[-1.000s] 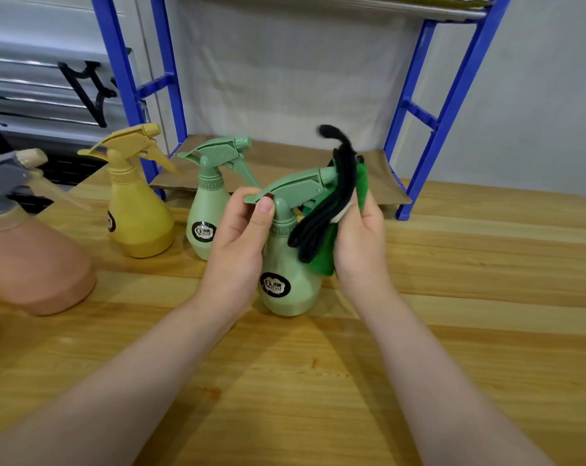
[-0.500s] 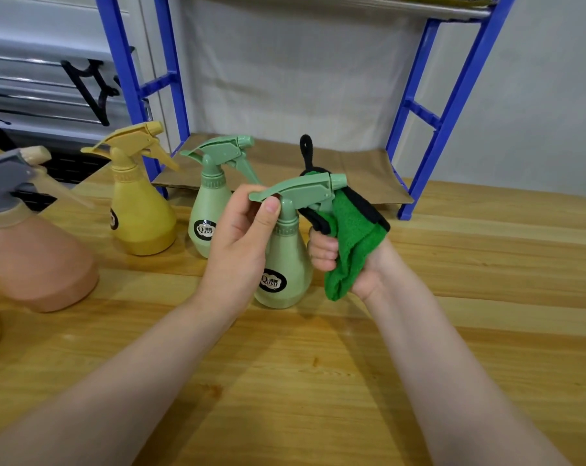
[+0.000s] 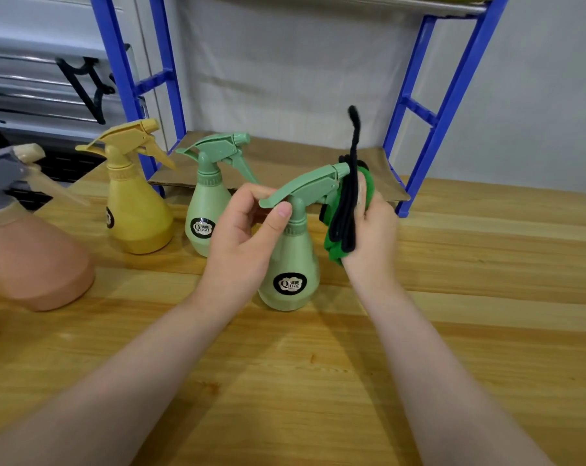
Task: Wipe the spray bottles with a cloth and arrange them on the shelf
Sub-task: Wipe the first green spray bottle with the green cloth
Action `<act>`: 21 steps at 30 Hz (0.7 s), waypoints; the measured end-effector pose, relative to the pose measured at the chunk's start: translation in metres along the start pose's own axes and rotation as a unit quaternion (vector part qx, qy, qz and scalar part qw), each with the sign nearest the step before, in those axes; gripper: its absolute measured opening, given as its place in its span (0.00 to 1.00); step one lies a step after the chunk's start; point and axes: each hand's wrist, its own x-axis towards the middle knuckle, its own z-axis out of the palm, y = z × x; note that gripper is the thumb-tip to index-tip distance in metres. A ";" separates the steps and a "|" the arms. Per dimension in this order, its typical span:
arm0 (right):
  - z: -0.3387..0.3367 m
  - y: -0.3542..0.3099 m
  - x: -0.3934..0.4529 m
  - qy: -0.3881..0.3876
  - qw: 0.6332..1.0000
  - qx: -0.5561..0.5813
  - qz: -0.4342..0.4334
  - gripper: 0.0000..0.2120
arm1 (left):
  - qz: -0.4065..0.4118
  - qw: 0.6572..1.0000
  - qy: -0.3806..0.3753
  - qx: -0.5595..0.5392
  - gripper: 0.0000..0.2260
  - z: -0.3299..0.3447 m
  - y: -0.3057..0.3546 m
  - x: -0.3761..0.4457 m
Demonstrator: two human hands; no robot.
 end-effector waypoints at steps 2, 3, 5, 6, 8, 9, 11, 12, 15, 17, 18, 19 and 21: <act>0.001 0.002 0.001 0.049 0.996 0.077 0.012 0.24 | 0.014 1.000 0.013 0.015 0.06 0.001 -0.001 -0.001; 0.000 0.002 0.003 0.066 0.985 0.155 0.043 0.21 | 0.018 0.999 0.021 0.025 0.06 0.001 -0.001 -0.001; -0.007 -0.002 0.005 0.085 0.956 0.260 0.103 0.15 | 0.027 0.998 0.036 0.040 0.07 0.002 -0.001 -0.002; -0.011 -0.004 0.006 0.086 0.951 0.278 0.103 0.12 | 0.030 0.998 0.045 0.044 0.08 0.002 -0.001 -0.001; -0.018 -0.006 0.006 0.082 0.956 0.279 0.040 0.10 | 0.036 0.996 0.062 0.054 0.10 0.000 0.000 0.001; -0.019 -0.006 0.005 0.072 0.962 0.264 -0.010 0.10 | 0.040 0.995 0.068 0.062 0.11 -0.001 0.000 0.002; -0.015 -0.005 -0.001 0.028 0.970 0.227 -0.083 0.10 | 0.042 0.994 0.074 0.075 0.10 -0.001 0.000 0.003; -0.010 -0.004 -0.005 0.003 0.972 0.214 -0.097 0.10 | 0.040 0.994 0.073 0.075 0.08 -0.001 0.000 0.003; 0.003 -0.006 -0.015 -0.056 0.973 0.197 -0.105 0.08 | 0.037 0.995 0.055 0.068 0.07 -0.001 0.000 0.002; 0.007 -0.009 -0.018 -0.082 0.971 0.204 -0.095 0.07 | 0.040 0.997 0.031 0.065 0.07 -0.003 0.003 0.001; 0.008 -0.011 -0.018 -0.083 0.971 0.210 -0.085 0.07 | 0.048 0.997 0.015 0.066 0.07 -0.003 0.005 0.000; 0.007 -0.013 -0.017 -0.083 0.969 0.220 -0.072 0.07 | 0.061 0.995 0.000 0.073 0.08 -0.003 0.006 -0.001; 0.004 -0.016 -0.014 -0.082 0.966 0.240 -0.041 0.09 | 0.094 0.991 -0.030 0.094 0.10 -0.003 0.006 -0.002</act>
